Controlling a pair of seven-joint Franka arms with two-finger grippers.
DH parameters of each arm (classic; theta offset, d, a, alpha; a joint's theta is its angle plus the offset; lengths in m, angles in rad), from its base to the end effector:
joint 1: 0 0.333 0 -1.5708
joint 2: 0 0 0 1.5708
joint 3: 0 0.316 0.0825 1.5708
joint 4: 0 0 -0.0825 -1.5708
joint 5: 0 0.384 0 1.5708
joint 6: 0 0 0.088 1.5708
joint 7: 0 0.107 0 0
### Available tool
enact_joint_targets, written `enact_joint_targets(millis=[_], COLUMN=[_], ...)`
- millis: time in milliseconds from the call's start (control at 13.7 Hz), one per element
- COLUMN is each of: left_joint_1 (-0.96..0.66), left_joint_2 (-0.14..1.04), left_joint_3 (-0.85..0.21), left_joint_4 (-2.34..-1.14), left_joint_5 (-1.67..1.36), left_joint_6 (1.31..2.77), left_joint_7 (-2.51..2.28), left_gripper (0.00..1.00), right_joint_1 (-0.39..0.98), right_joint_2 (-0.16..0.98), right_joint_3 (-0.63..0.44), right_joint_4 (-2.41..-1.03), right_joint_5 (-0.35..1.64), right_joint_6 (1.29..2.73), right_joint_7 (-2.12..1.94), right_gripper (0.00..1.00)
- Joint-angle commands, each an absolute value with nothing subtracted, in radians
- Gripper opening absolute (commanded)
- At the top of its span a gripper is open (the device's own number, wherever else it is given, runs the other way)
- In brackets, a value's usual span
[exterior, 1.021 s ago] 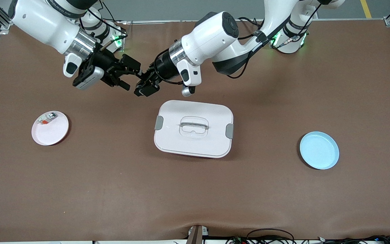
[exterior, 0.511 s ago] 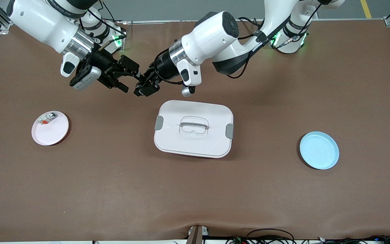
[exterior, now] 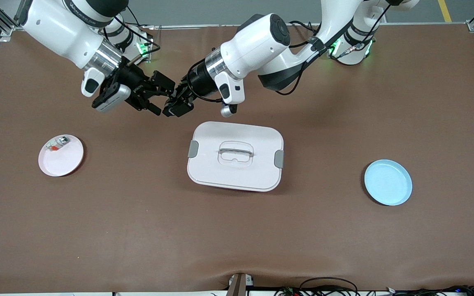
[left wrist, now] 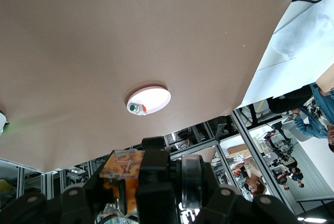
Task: Transfer orange switch to right arm and place
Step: 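Close the right gripper on the orange switch beside the left gripper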
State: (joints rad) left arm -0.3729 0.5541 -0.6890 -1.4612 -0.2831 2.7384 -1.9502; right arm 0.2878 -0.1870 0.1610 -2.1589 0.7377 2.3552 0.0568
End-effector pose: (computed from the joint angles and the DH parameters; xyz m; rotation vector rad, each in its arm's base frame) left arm 0.4709 -0.5734 0.5106 1.7671 1.3917 -0.5428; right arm 0.4732 0.2426 0.5202 -2.4732 0.0457 -0.2706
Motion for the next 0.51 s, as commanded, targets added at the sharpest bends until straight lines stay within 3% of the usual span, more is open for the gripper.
enact_joint_targets(millis=[0,146,365,438], left_joint_1=[-0.388,-0.388,-0.388,-0.388], left_joint_2=[0.561,0.561,0.561,0.561], left_joint_3=[-0.681,-0.681,-0.681,-0.681], left_joint_4=[-1.439,-1.439,-1.439,-1.439], left_joint_5=[-0.282,-0.282,-0.282,-0.282], left_joint_6=[2.75,2.75,2.752,2.752], left_joint_7=[-1.965,-1.965,-1.965,-1.965], left_gripper=[0.28,0.28,0.28,0.28], right_joint_1=[0.301,0.311,0.313,0.313], right_joint_2=[-0.181,-0.183,-0.187,-0.189], right_joint_3=[0.16,0.16,0.16,0.16], right_joint_4=[-2.149,-2.149,-2.148,-2.148], right_joint_5=[0.721,0.721,0.719,0.719], right_joint_6=[2.362,2.359,2.347,2.345], right_joint_7=[0.057,0.057,0.058,0.061], right_gripper=[1.0,0.81,0.65,0.64])
